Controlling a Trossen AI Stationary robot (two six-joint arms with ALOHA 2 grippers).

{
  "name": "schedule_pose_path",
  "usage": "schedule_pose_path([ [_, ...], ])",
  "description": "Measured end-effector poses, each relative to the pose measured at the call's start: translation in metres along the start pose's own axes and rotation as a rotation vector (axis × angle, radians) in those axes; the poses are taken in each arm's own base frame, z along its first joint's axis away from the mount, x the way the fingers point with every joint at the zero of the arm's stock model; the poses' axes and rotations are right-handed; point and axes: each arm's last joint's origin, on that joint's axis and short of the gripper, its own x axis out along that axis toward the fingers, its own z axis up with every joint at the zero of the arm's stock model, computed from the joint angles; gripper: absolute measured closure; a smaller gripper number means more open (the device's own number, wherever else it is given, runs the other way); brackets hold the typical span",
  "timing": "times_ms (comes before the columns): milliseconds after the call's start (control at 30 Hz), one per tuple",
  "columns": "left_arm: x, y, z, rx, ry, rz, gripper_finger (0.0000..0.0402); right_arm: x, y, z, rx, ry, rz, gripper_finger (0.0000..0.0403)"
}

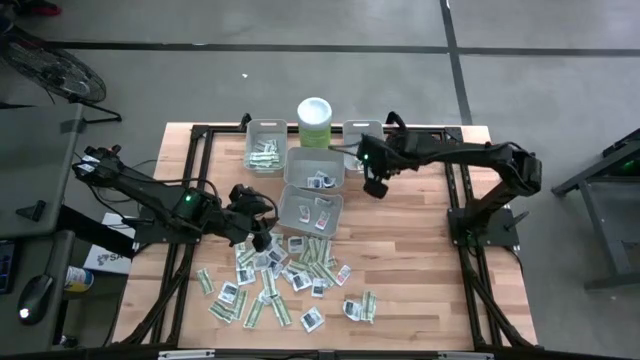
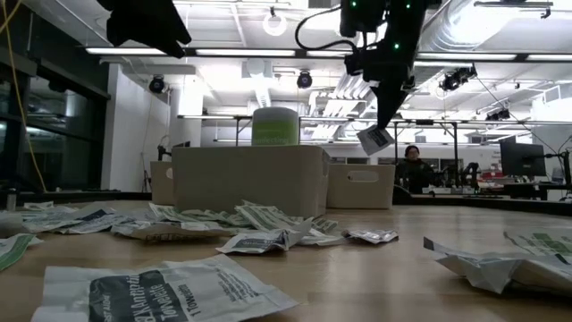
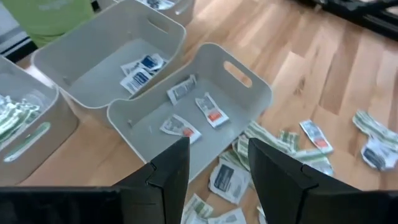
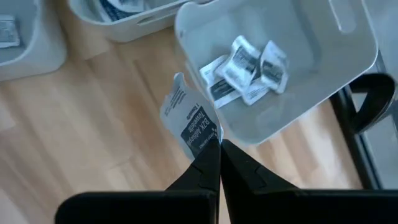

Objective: Pick & Place First Aid Supplies
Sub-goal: Put the towelette pack into the right bin

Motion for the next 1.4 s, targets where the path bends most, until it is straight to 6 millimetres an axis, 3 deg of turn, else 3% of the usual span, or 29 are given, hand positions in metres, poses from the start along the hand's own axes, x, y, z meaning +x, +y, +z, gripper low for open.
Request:
schedule_pose_path([
  [200, 0.000, 0.002, 0.001, -0.035, -0.051, 0.050, 0.0239, 0.005, -0.028, 0.006, -0.020, -0.035, 0.031, 0.0403],
  [567, 0.000, 0.004, 0.004, -0.139, -0.131, 0.116, 0.0239, -0.015, -0.083, 0.010, 0.028, -0.280, 0.083, 0.0403],
  [967, -0.001, 0.005, 0.005, -0.209, -0.179, 0.147, 0.0239, 0.036, -0.125, -0.003, 0.167, -0.294, 0.277, 0.0403],
  [1400, -0.001, 0.005, 0.005, -0.246, -0.198, 0.155, 0.0239, 0.077, -0.119, -0.010, 0.325, -0.195, 0.418, 0.0403],
])
